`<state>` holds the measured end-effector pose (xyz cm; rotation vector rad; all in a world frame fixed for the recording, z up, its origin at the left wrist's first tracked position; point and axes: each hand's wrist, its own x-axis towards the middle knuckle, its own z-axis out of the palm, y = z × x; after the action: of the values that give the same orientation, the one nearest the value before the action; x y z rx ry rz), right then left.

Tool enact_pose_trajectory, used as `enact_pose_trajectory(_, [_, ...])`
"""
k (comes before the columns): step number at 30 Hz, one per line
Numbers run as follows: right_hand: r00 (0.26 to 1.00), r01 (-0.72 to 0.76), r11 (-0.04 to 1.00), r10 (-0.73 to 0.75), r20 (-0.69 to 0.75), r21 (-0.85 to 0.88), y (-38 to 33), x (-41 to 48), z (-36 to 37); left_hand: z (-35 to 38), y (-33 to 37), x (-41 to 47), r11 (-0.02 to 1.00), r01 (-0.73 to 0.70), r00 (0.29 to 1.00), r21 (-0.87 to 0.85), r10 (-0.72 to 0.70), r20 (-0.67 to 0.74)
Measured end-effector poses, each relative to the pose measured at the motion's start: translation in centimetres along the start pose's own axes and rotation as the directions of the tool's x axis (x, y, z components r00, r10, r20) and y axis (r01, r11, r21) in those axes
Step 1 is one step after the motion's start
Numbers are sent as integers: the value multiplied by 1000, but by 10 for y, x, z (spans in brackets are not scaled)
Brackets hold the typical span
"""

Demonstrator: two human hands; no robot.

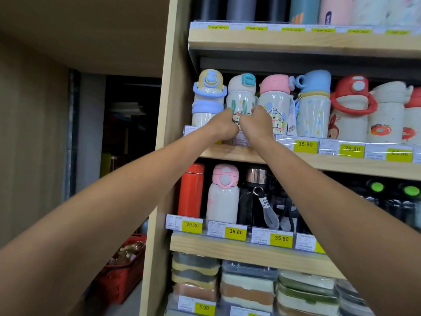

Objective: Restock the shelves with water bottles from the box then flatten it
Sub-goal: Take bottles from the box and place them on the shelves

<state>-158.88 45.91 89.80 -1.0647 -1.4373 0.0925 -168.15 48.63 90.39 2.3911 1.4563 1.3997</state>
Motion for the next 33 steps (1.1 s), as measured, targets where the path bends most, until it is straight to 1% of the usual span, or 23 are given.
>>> enact_pose_trajectory(5, [1000, 24, 1000, -24, -2, 9, 2, -3, 3, 1, -1, 2, 996, 3, 1000, 88, -2, -15])
enact_pose_trajectory(7, [999, 44, 999, -44, -3, 14, 3, -4, 3, 1, -2, 3, 995, -10, 1000, 98, 13, -25])
enact_pose_trajectory(13, [999, 49, 999, -49, 20, 2, 5, -4, -1, -1, -1, -1, 999, 6, 1000, 51, -6, -13])
enact_pose_trajectory(15, [997, 76, 997, -76, 4, -5, 8, -4, -2, -1, -3, -2, 1000, 5, 996, 25, -3, -89])
enact_pose_trajectory(18, [976, 171, 983, -179, -121, -71, 18, -2, -13, 6, 5, -8, 998, -30, 965, -61, 13, -263])
enact_pose_trajectory(20, [950, 187, 969, -220, -221, -158, 27, 0, -30, 14, 16, -10, 993, -79, 939, -91, 43, -342])
enact_pose_trajectory(22, [924, 161, 956, -233, -304, -243, 38, 5, -50, 26, 28, -9, 989, -113, 930, -93, 73, -361])
enact_pose_trajectory(25, [909, 47, 938, -182, -374, -343, 56, 18, -82, 45, 50, -4, 987, -145, 918, -76, 105, -382])
enact_pose_trajectory(28, [914, 39, 916, -194, -357, -399, 74, 30, -105, 61, 70, 5, 991, -134, 902, -16, 115, -416])
enact_pose_trajectory(31, [929, 103, 886, -248, -275, -452, 85, 36, -115, 73, 85, 16, 997, -71, 897, 37, 80, -434])
enact_pose_trajectory(33, [926, 147, 858, -294, -236, -492, 90, 37, -114, 81, 90, 21, 997, -16, 902, 81, 49, -428])
